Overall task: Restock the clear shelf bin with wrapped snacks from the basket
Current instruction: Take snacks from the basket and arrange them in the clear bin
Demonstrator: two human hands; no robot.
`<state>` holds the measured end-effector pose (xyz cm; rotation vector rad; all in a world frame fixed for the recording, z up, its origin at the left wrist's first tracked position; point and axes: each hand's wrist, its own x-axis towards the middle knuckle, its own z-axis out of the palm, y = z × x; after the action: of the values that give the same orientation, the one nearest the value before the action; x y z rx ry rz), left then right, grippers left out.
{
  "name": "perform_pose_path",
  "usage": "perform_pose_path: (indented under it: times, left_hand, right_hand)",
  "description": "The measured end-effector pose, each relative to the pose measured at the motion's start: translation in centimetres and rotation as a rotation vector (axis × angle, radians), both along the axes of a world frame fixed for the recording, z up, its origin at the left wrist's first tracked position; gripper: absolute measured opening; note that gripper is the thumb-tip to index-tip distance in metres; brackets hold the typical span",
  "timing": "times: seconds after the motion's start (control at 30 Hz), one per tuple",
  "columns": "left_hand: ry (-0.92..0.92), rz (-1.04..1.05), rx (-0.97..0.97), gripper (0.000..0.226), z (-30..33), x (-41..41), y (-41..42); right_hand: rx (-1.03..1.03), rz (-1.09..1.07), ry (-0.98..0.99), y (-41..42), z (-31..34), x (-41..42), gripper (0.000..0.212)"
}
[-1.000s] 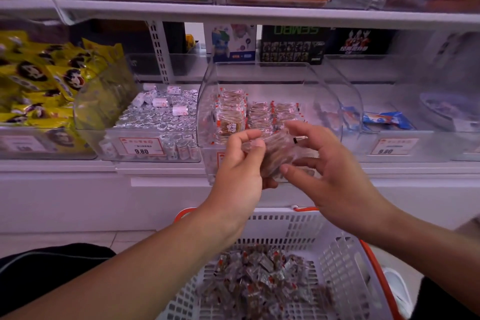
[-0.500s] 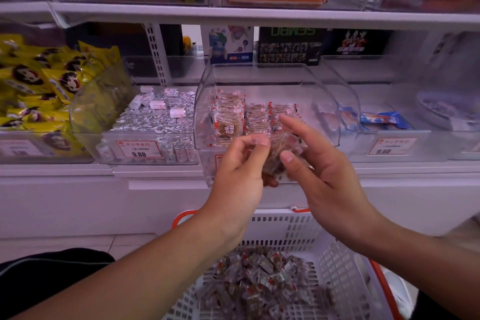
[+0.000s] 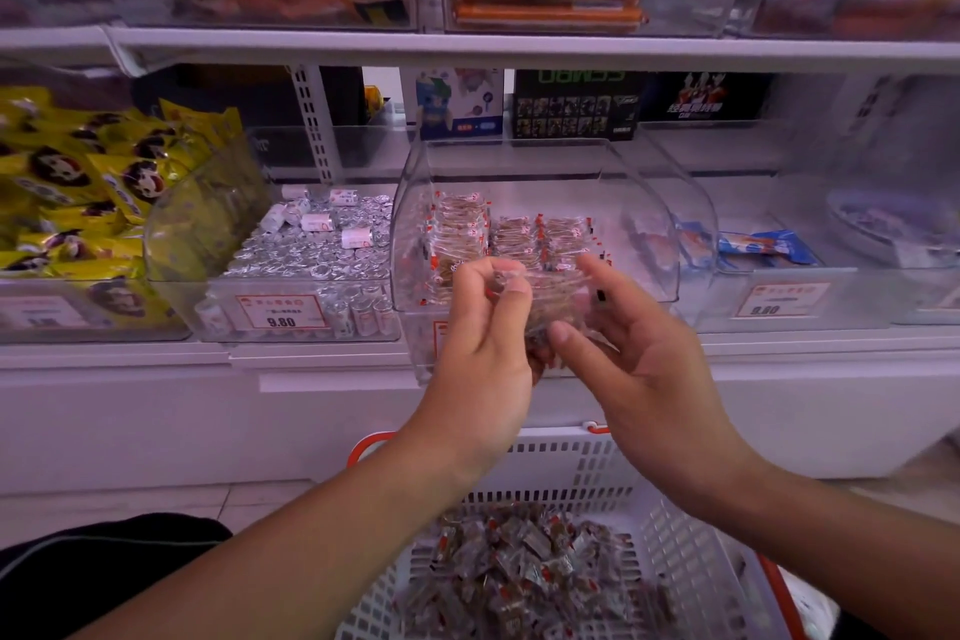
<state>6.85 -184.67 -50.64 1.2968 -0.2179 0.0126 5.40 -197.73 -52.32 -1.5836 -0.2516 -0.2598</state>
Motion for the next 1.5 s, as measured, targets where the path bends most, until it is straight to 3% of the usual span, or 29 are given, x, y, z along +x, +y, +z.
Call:
perform_pose_path:
  times: [0.17,0.3,0.43,0.47,0.53,0.63,0.87,0.97,1.07,1.27,1.5]
  left_hand:
    - [-0.325,0.098,0.459,0.006,0.2,0.5,1.3]
    - [-0.339,0.052,0.692,0.023,2.1,2.2,3.0]
    - [-0.341,0.484,0.859,0.032,5.2,6.5,8.6]
    - [-0.293,0.506,0.947,0.04,5.3,7.4,9.9]
    - [-0.173,0.332,1.149,0.052,4.7,8.5,11.3]
    - [-0.14,0.139,1.298,0.044,3.2,9.3,11.5]
    - [-0.291,0.206,1.336,0.035,2.4,10.2,11.4]
    - [-0.303,0.203,1.318,0.035,2.3,10.2,11.5]
    - [-0.309,0.195,1.31,0.034,2.4,10.2,11.5]
    - [-0.318,0.187,1.317,0.034,2.4,10.1,11.3]
    - [-0.323,0.206,1.318,0.037,2.2,10.1,11.1]
  right_hand:
    - [-0.263,0.133,-0.086,-1.4,2.7,0.9,0.041]
    - [-0.541,0.12,-0.104,-2.0,5.5,3.5,0.031]
    - [-0.598,0.01,0.013,-1.8,7.6,9.2,0.027]
    - [-0.622,0.033,0.063,-1.5,7.8,10.6,0.027]
    - [-0.655,0.109,0.133,-0.1,7.3,12.8,0.027]
    - [-0.717,0.196,0.157,2.6,5.5,14.7,0.031]
    - [-1.055,0.154,0.029,5.2,3.3,17.2,0.026]
    - [-1.25,0.146,-0.062,5.4,3.4,17.3,0.055]
    - [-1.33,0.32,-0.015,5.5,3.5,17.4,0.09]
    - [-1.574,0.512,0.194,6.0,3.0,18.8,0.089]
    - [-1.684,0.463,0.091,6.2,2.0,19.7,0.085]
